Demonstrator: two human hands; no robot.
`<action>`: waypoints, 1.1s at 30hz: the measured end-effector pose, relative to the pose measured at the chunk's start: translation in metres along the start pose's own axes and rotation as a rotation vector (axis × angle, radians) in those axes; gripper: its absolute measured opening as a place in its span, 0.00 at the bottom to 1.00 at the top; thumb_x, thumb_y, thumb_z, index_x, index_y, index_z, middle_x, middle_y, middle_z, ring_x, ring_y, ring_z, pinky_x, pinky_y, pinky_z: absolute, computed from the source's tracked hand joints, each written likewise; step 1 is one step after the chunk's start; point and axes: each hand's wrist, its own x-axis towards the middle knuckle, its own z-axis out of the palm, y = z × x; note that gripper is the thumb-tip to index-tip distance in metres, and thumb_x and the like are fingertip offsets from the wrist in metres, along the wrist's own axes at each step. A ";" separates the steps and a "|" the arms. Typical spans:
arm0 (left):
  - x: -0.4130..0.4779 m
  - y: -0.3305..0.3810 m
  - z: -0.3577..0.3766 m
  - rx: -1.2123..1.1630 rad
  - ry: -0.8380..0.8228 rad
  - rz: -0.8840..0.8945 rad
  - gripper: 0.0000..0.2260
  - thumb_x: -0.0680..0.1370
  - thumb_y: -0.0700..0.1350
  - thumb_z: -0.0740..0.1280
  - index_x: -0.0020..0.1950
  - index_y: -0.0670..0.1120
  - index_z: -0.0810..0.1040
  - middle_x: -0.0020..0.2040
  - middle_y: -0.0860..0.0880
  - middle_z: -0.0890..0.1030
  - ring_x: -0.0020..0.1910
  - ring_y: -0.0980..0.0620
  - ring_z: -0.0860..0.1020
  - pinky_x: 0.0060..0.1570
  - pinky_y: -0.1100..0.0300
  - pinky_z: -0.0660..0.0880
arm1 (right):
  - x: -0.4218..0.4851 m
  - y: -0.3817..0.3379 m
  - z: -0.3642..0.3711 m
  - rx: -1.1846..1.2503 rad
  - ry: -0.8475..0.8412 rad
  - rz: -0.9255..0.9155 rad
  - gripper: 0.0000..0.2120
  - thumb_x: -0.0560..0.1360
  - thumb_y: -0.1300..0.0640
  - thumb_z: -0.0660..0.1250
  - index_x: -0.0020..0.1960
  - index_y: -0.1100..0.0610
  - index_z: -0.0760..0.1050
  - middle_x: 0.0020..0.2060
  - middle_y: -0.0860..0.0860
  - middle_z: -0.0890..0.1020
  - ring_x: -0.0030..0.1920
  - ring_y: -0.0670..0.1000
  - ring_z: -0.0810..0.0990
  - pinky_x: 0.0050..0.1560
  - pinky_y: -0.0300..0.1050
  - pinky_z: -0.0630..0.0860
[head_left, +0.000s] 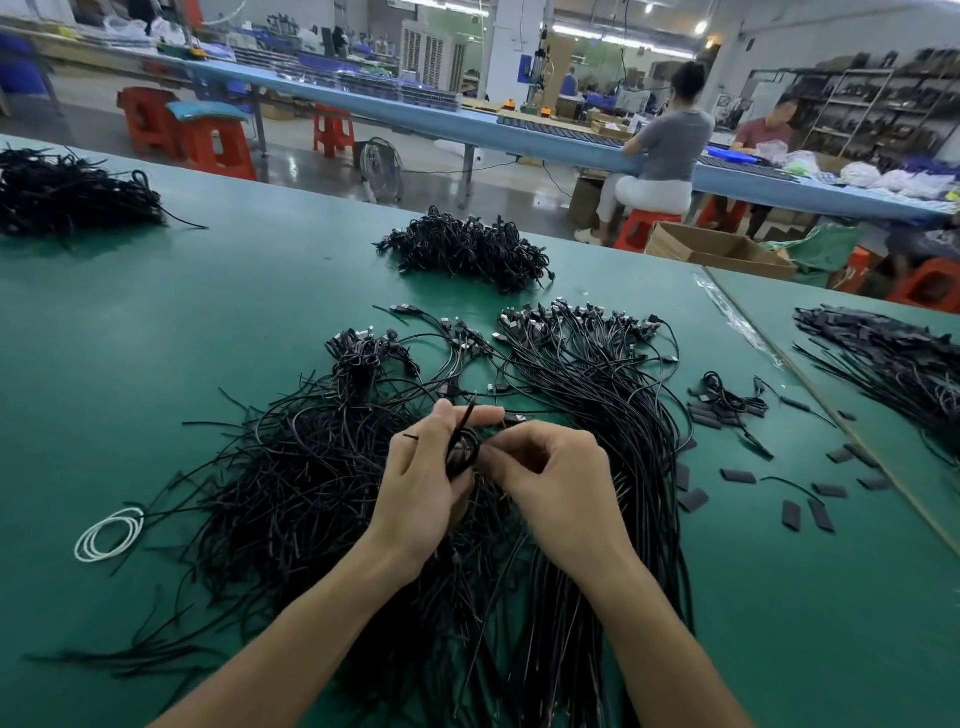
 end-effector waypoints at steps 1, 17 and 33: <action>0.001 -0.001 0.000 -0.009 0.023 -0.002 0.24 0.86 0.50 0.50 0.50 0.47 0.86 0.20 0.55 0.67 0.19 0.59 0.63 0.21 0.68 0.61 | -0.002 0.000 0.001 -0.047 0.021 -0.015 0.07 0.73 0.59 0.75 0.42 0.47 0.83 0.33 0.40 0.82 0.36 0.38 0.79 0.38 0.29 0.72; 0.009 -0.015 -0.003 -0.028 0.107 -0.244 0.30 0.84 0.58 0.56 0.30 0.44 0.81 0.22 0.49 0.68 0.18 0.54 0.63 0.19 0.64 0.60 | -0.019 0.000 0.015 -0.660 -0.086 -0.409 0.05 0.77 0.62 0.70 0.52 0.58 0.81 0.45 0.49 0.77 0.48 0.49 0.77 0.48 0.45 0.80; 0.013 -0.010 -0.024 -0.085 -0.567 -0.838 0.32 0.66 0.79 0.60 0.29 0.49 0.64 0.26 0.52 0.63 0.18 0.59 0.58 0.17 0.71 0.54 | 0.003 -0.011 -0.015 -0.559 -0.424 -0.315 0.03 0.76 0.51 0.70 0.48 0.48 0.83 0.44 0.43 0.77 0.47 0.46 0.76 0.50 0.45 0.74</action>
